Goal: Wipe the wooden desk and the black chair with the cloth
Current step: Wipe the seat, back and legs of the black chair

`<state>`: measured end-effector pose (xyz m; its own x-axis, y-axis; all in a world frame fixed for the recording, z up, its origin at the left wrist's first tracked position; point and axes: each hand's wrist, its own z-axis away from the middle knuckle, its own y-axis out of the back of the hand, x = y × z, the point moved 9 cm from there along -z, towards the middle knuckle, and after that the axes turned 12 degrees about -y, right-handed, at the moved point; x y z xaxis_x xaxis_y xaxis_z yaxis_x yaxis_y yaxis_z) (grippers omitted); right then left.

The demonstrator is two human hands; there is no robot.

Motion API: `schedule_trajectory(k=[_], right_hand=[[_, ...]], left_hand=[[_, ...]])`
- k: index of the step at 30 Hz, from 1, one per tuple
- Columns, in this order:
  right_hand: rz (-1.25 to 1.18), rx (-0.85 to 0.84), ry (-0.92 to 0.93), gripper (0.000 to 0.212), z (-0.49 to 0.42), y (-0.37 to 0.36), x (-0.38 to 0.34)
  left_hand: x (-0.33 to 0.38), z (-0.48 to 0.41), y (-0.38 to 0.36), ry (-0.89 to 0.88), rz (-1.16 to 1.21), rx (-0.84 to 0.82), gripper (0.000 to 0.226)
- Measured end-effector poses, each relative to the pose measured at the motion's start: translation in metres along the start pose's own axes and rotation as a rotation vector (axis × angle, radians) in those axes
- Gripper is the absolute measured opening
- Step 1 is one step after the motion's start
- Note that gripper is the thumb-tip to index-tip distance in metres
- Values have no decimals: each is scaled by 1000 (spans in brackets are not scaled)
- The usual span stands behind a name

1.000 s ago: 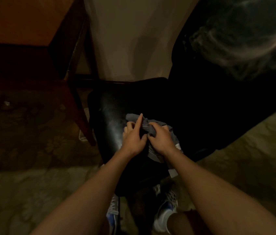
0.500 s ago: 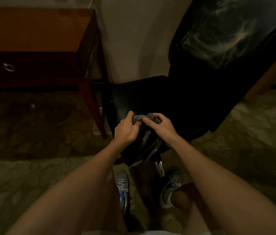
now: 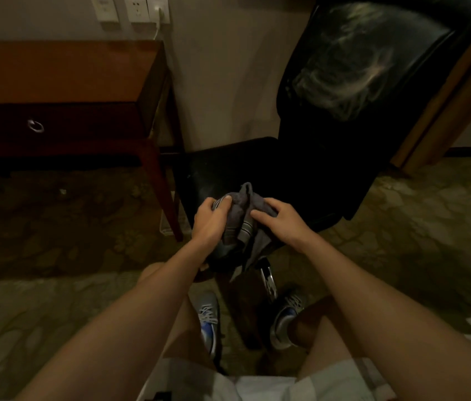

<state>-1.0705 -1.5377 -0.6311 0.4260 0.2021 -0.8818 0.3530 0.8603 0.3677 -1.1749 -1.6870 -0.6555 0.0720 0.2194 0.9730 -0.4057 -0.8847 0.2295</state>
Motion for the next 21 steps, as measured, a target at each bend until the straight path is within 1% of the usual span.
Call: schedule_trajectory(k=[2,3,6,10,12,14,15,17,19,21], right_hand=[[-132,48,-17,17,5,9,0],[-226,85,-46,16,6,15,3],[-387,182,-120,18,7,27,10],[-491,209,-134,18,8,31,10],[-564,219,-142,17,10,34,8],[-614,232,-157,16,9,36,6],[-631,233,-162,16,8,36,5],[-640,221,-156,17,7,35,0],[-634,205,-143,19,5,32,-7],[-629,214,-121,19,5,34,-12]], left_hand=[[2,3,2,21,45,-4,34],[3,5,2,38,72,-2,33],[3,10,4,53,121,18,31],[3,14,-2,62,185,2,25],[5,16,-3,19,151,-23,27],[11,14,-3,-95,-12,-96,37],[15,15,-6,-137,-84,-169,44],[19,19,-17,-174,-134,-317,58],[24,23,-23,-200,-148,-369,59],[29,25,-26,-239,-126,-378,50]])
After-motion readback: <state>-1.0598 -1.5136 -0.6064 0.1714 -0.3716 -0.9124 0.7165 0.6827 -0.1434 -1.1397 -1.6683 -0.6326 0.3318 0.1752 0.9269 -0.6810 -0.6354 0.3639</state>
